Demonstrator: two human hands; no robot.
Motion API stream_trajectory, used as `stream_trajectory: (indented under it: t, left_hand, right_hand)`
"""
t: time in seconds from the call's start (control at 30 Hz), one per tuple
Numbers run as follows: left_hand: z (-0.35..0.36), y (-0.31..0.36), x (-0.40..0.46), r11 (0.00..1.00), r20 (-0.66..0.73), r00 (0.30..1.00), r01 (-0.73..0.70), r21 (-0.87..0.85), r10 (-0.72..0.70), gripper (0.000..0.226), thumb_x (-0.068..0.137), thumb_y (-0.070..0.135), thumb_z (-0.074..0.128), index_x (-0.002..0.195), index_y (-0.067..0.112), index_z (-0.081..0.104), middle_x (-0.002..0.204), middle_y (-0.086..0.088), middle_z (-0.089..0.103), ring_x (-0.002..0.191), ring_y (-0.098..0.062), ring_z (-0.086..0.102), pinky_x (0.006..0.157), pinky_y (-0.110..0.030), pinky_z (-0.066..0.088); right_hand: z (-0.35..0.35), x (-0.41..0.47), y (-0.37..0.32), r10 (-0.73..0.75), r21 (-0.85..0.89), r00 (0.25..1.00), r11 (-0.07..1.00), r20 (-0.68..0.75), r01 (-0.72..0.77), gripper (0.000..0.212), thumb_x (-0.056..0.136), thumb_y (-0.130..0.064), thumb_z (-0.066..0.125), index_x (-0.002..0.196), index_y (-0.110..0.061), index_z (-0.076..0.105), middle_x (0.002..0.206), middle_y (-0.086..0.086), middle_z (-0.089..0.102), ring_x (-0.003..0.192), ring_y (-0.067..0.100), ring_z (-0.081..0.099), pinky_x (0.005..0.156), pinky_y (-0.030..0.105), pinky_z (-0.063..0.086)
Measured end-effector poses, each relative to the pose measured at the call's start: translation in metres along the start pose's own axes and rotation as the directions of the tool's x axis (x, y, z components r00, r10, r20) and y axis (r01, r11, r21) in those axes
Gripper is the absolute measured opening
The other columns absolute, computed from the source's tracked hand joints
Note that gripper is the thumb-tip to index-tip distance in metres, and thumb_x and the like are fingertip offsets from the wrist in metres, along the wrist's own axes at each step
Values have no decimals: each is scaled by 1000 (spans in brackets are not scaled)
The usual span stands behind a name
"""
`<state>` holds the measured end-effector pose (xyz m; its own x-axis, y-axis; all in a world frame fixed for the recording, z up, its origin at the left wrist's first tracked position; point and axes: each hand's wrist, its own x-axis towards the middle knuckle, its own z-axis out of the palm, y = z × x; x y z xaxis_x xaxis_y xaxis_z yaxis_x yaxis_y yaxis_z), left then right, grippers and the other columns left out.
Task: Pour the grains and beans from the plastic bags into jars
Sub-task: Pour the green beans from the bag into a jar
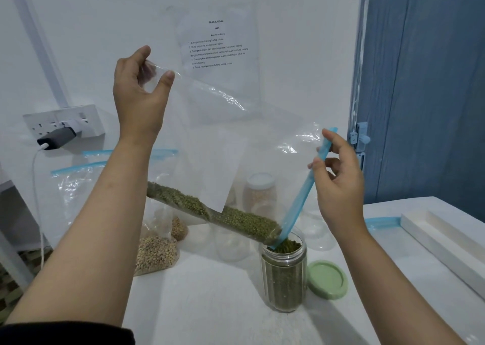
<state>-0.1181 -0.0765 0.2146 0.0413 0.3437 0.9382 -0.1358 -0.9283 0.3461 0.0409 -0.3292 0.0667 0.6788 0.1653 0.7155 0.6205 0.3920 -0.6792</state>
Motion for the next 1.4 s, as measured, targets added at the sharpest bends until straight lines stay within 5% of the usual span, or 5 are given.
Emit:
stream_trajectory:
  t: [1.07, 1.4]
  left_hand:
    - [-1, 4, 1, 1000, 27, 1000, -11, -11, 11, 50, 86, 27, 71, 131, 12, 54, 101, 12, 48, 94, 1, 52, 99, -22, 45]
    - [1, 5, 4, 999, 31, 999, -21, -25, 22, 51, 86, 24, 70, 132, 8, 54, 101, 12, 47, 94, 1, 52, 99, -21, 44]
  right_hand:
    - [-4, -3, -4, 60, 29, 998, 998, 28, -61, 39, 100, -4, 54, 131, -27, 57, 120, -1, 64, 95, 21, 63, 78, 15, 50]
    - [-3, -5, -4, 35, 17, 999, 999, 26, -35, 41, 101, -10, 54, 121, -45, 56, 121, 1, 64, 92, 26, 61, 77, 15, 50]
